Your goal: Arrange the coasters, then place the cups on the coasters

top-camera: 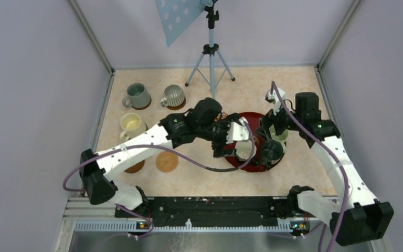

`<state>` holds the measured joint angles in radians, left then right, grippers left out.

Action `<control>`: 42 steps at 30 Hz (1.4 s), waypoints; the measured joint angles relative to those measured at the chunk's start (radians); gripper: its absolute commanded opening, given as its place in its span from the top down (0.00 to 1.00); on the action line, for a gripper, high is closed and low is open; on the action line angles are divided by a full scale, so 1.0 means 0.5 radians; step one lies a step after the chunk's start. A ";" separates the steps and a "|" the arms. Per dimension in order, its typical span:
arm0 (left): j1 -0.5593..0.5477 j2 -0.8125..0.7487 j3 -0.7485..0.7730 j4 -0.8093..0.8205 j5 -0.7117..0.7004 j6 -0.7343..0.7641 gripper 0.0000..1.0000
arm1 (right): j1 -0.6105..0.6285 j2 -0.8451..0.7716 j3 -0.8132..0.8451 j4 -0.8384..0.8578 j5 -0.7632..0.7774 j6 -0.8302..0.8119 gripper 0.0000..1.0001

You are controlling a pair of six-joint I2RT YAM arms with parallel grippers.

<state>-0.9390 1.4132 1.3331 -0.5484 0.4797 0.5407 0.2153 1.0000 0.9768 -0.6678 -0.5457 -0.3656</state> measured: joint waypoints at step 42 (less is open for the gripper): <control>-0.809 1.247 0.940 -0.590 -0.880 0.540 0.34 | -0.659 0.217 -0.073 0.223 -0.362 0.284 0.13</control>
<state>-1.3434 2.0365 1.8030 -0.8433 0.0399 0.8108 -0.1143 1.1088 0.9401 -0.5564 -0.7265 -0.2237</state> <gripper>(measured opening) 0.685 0.874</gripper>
